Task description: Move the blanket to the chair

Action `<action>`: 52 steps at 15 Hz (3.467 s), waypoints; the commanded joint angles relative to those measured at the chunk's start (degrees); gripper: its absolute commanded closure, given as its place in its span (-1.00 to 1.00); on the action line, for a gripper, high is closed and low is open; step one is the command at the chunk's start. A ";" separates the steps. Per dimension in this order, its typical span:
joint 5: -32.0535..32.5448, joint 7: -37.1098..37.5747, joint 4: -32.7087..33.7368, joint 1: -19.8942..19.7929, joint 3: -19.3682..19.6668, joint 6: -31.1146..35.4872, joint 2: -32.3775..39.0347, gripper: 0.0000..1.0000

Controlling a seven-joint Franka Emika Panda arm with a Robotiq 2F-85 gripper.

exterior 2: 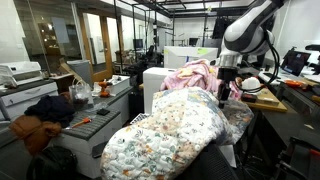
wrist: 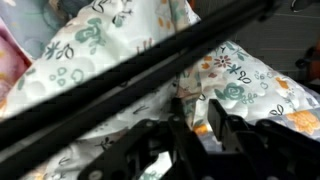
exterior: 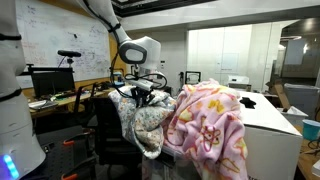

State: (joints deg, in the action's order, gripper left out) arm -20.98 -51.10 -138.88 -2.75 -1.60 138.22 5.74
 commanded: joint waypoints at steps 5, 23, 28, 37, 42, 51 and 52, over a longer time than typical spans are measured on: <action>-4.12 -1.74 0.53 0.14 -0.33 -5.72 -3.51 0.99; -1.37 14.00 22.81 6.83 -2.48 -30.52 -5.97 0.98; -0.05 16.44 29.09 9.07 -4.72 -32.78 -3.51 0.98; 6.96 23.18 41.95 13.40 -10.21 -39.26 3.98 0.98; 8.79 26.77 46.14 15.07 -12.09 -44.18 5.90 0.98; 6.20 38.23 49.11 12.42 -9.24 -47.59 7.45 0.98; 6.19 39.58 49.02 12.22 -8.93 -47.32 7.61 0.44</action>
State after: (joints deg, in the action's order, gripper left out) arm -13.59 -16.20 -92.33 9.99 -11.08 93.00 12.10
